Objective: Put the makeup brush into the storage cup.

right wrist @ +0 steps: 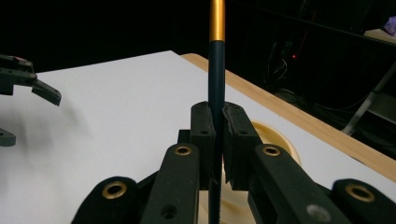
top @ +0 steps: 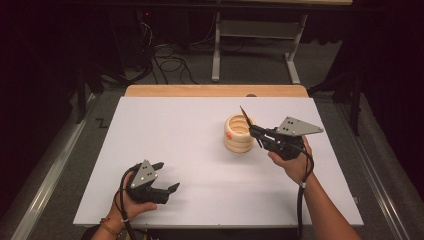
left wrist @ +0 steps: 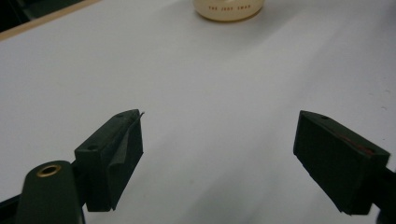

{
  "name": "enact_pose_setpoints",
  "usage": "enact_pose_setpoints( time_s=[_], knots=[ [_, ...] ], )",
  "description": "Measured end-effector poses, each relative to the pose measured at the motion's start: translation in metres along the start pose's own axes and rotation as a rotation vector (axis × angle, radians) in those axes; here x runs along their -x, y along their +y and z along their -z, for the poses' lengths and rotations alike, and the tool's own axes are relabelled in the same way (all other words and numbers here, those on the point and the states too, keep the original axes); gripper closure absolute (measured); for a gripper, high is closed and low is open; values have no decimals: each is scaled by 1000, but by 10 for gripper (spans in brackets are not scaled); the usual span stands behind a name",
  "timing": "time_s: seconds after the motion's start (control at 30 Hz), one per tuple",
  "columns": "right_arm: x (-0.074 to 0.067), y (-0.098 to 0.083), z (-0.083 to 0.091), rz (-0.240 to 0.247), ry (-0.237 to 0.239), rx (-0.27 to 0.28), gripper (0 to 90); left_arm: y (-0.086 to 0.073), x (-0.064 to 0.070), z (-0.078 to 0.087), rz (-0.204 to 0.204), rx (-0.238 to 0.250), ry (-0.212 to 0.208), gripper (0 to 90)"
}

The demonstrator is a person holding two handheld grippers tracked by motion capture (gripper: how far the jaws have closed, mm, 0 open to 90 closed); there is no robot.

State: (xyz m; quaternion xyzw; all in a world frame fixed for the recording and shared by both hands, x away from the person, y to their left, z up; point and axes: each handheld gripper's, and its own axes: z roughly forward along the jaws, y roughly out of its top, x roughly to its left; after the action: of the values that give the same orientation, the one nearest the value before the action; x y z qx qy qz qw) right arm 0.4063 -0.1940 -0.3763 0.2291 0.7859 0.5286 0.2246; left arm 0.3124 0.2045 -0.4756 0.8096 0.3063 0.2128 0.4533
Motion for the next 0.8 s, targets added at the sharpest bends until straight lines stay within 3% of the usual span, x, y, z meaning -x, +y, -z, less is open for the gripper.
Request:
enact_pose_setpoints(
  time_s=[0.6,0.8],
  knots=[
    [7,19,-20,-26,-16,48,852,1,-7,-3,12,2,33,170],
    [9,26,-24,-29,-18,68,852,0,-7,-1,15,12,17,170]
  ],
)
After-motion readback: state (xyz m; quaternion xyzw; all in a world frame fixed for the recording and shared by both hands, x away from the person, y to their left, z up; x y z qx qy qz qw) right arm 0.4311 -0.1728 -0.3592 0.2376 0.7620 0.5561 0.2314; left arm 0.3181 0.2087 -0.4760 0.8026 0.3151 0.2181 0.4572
